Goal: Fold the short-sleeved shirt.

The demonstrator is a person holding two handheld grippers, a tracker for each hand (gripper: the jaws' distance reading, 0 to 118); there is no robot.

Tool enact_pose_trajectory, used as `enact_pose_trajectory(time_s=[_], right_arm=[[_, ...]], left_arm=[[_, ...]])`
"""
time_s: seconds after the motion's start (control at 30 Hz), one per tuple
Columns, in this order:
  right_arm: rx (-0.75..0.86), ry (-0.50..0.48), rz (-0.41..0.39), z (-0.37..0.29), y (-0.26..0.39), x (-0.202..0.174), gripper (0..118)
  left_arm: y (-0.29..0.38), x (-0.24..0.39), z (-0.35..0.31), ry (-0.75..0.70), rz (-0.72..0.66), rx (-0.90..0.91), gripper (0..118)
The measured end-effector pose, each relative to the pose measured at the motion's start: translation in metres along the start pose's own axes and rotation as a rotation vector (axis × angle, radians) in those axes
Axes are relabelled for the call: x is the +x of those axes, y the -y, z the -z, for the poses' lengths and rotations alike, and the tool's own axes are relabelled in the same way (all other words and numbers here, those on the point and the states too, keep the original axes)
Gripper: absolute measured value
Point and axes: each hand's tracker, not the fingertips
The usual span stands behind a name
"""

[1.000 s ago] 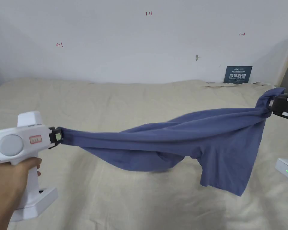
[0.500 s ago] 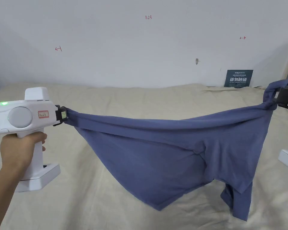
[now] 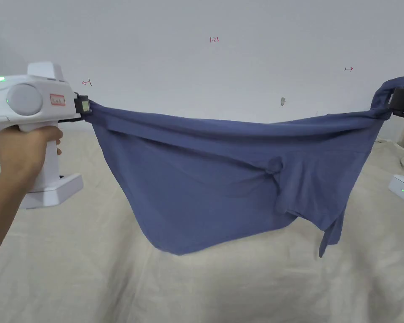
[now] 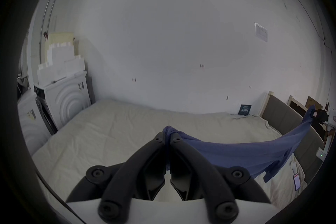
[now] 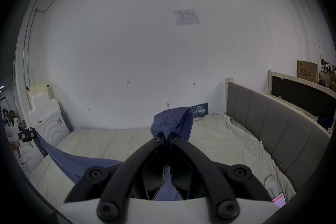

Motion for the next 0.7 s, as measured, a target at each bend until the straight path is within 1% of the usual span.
enact_pose_trajectory(time_s=[0.17, 0.23, 0.33, 0.53, 0.7], right_arm=[[0.002, 0.0, -0.024, 0.019, 0.002, -0.003, 2], [-0.011, -0.004, -0.025, 0.027, 0.012, -0.001, 2], [-0.044, -0.004, -0.049, 0.038, 0.036, 0.001, 2], [-0.14, 0.017, -0.027, 0.057, 0.099, 0.009, 2], [-0.225, 0.041, 0.016, 0.065, 0.148, 0.016, 2]], left_arm=[[-0.006, -0.001, 0.011, -0.02, 0.029, 0.031, 1], [0.003, -0.002, 0.016, -0.026, 0.036, 0.021, 1], [0.027, -0.006, 0.029, -0.034, 0.033, -0.021, 1], [0.09, -0.01, 0.056, -0.043, 0.036, -0.151, 1], [0.142, -0.01, 0.067, -0.058, 0.048, -0.239, 1]])
